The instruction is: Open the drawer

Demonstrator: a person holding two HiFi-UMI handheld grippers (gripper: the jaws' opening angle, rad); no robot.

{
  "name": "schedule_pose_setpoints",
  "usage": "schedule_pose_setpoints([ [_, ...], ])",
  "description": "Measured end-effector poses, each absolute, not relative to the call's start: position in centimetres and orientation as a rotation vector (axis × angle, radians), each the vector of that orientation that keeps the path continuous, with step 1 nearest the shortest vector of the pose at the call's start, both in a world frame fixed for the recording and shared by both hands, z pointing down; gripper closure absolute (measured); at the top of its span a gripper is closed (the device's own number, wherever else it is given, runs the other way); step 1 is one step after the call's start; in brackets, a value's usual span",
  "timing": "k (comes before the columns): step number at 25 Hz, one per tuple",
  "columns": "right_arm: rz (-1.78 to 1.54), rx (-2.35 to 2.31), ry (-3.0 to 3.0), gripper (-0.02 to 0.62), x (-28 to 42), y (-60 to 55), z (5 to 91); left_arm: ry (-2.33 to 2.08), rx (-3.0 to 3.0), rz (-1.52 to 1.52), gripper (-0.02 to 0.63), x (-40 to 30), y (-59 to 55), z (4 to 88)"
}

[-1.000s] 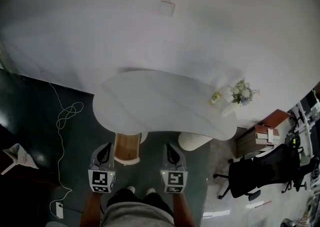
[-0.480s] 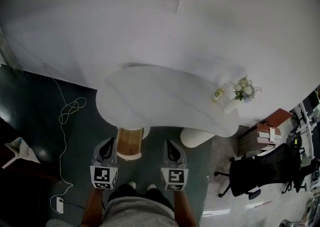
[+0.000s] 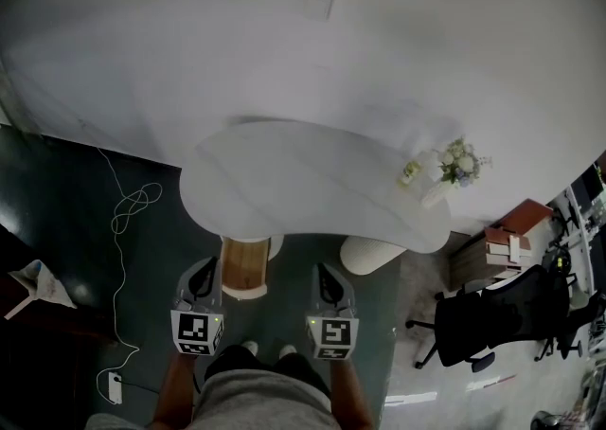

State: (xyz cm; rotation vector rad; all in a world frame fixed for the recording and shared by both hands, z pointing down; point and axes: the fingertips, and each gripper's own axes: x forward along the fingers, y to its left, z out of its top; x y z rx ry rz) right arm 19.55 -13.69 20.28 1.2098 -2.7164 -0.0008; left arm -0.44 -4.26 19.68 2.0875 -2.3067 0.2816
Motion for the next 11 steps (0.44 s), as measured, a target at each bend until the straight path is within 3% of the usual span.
schedule_pose_setpoints([
  [11, -0.026, 1.204, -2.717, 0.589, 19.56, -12.62, 20.06, -2.311, 2.093, 0.276, 0.595, -0.31, -3.56, 19.51],
])
